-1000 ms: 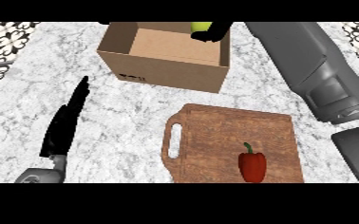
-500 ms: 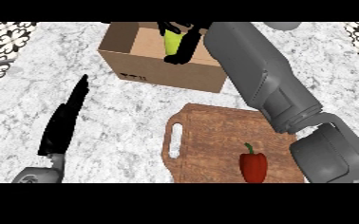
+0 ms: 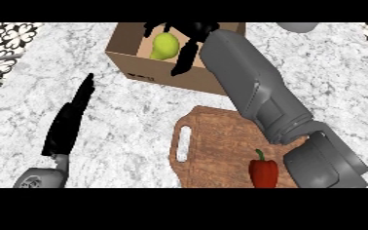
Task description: Pick the pear from the cutting board and place it in the cardboard box
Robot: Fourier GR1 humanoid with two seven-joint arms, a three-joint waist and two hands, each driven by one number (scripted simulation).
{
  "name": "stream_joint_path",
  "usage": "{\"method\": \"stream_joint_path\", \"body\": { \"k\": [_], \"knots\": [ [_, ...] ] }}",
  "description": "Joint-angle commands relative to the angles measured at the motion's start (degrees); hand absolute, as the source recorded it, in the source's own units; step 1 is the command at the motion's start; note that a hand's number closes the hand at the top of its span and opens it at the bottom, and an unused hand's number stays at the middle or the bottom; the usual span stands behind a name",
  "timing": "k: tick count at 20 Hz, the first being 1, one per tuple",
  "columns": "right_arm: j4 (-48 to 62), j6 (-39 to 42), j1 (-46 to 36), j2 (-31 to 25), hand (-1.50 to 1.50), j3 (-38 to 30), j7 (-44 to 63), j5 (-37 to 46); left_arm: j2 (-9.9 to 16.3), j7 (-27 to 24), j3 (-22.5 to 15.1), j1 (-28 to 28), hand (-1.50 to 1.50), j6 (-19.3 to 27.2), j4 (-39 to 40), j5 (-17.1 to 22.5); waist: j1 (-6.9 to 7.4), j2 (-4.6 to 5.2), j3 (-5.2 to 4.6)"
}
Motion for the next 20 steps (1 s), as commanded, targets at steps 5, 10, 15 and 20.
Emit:
{"method": "stream_joint_path", "body": {
  "k": [5, 10, 15, 20],
  "knots": [
    [-0.3, -4.4, 2.7, 0.4, -1.5, -11.0, -0.7, -10.5, 1.2, -1.7, 1.1, 1.4, 0.0, -1.4, 0.1, 0.9, -0.11, 0.21, 0.05],
    [-0.5, 0.6, 1.4, -3.2, -1.5, -18.4, -0.8, -17.6, -0.1, -0.5, 0.8, 0.0, 0.0, -0.2, 0.2, 0.2, -0.24, 0.62, 0.09],
    [0.2, 3.3, 1.4, -10.1, -1.5, -23.4, 0.8, -22.1, 0.6, 1.5, 0.4, 0.6, 0.0, -0.9, -2.6, 0.2, 0.22, 0.56, 0.17],
    [1.2, 2.6, 2.1, -17.0, -1.5, -26.0, 2.9, -24.2, -0.4, 0.0, -0.5, 0.2, 0.0, -0.1, -2.0, -1.0, 1.34, 1.59, 0.16]
  ]
}}
